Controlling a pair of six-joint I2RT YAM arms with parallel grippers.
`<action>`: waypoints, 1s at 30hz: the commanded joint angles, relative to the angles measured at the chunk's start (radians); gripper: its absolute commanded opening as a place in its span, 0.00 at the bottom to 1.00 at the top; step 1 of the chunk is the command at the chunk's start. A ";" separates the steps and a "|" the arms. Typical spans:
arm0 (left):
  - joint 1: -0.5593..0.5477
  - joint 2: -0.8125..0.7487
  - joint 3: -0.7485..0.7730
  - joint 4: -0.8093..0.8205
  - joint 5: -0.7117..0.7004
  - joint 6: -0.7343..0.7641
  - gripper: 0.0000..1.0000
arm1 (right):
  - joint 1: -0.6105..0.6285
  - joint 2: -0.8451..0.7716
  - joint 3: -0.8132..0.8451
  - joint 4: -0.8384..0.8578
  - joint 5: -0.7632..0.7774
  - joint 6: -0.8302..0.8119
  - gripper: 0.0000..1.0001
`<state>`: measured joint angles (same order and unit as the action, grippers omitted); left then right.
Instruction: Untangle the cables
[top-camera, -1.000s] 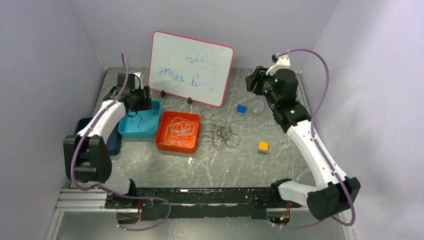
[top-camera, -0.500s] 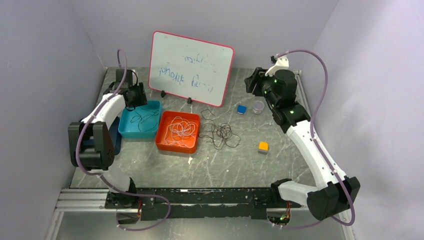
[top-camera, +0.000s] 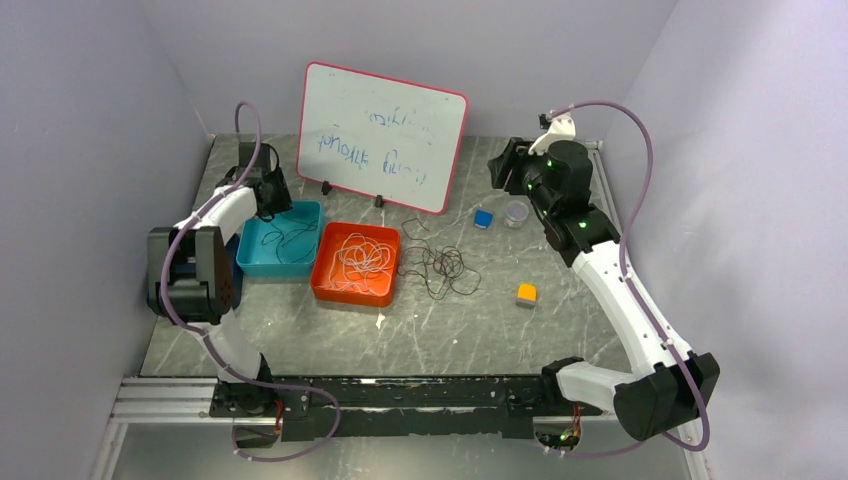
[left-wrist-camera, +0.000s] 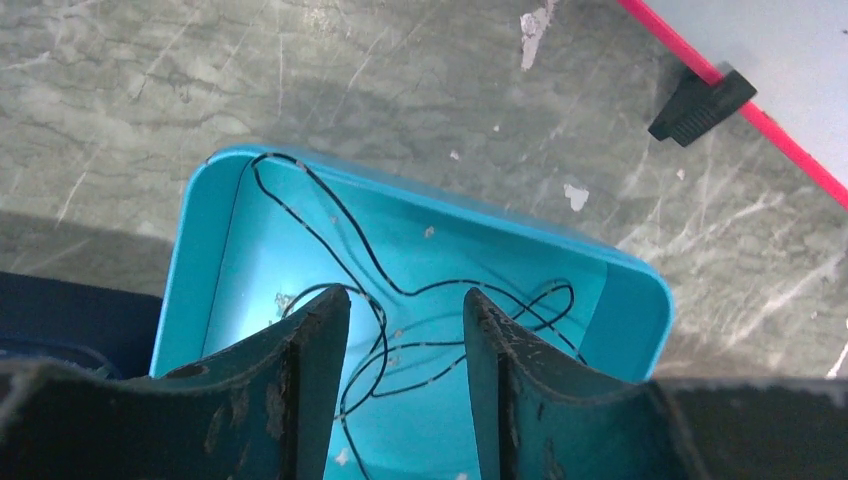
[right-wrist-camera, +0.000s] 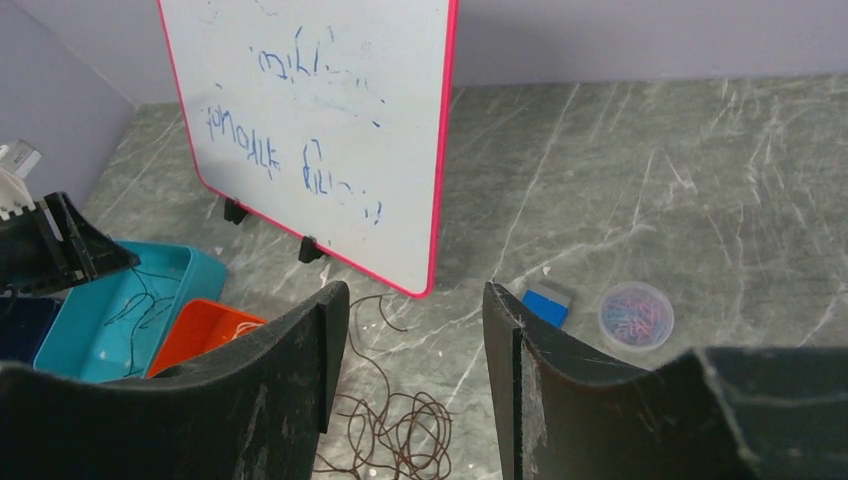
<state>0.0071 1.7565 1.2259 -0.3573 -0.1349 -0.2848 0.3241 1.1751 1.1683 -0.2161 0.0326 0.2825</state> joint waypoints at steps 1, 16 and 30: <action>0.013 0.042 0.005 0.087 -0.015 -0.018 0.50 | 0.003 -0.013 -0.001 -0.015 -0.005 -0.021 0.55; 0.013 0.104 0.026 0.096 -0.024 -0.009 0.10 | 0.004 -0.035 -0.023 -0.016 -0.003 -0.021 0.56; -0.005 -0.012 -0.118 0.036 0.083 -0.072 0.07 | 0.004 -0.030 -0.039 0.000 -0.017 -0.013 0.56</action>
<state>0.0101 1.8099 1.1404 -0.2996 -0.1043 -0.3267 0.3241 1.1580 1.1366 -0.2367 0.0288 0.2722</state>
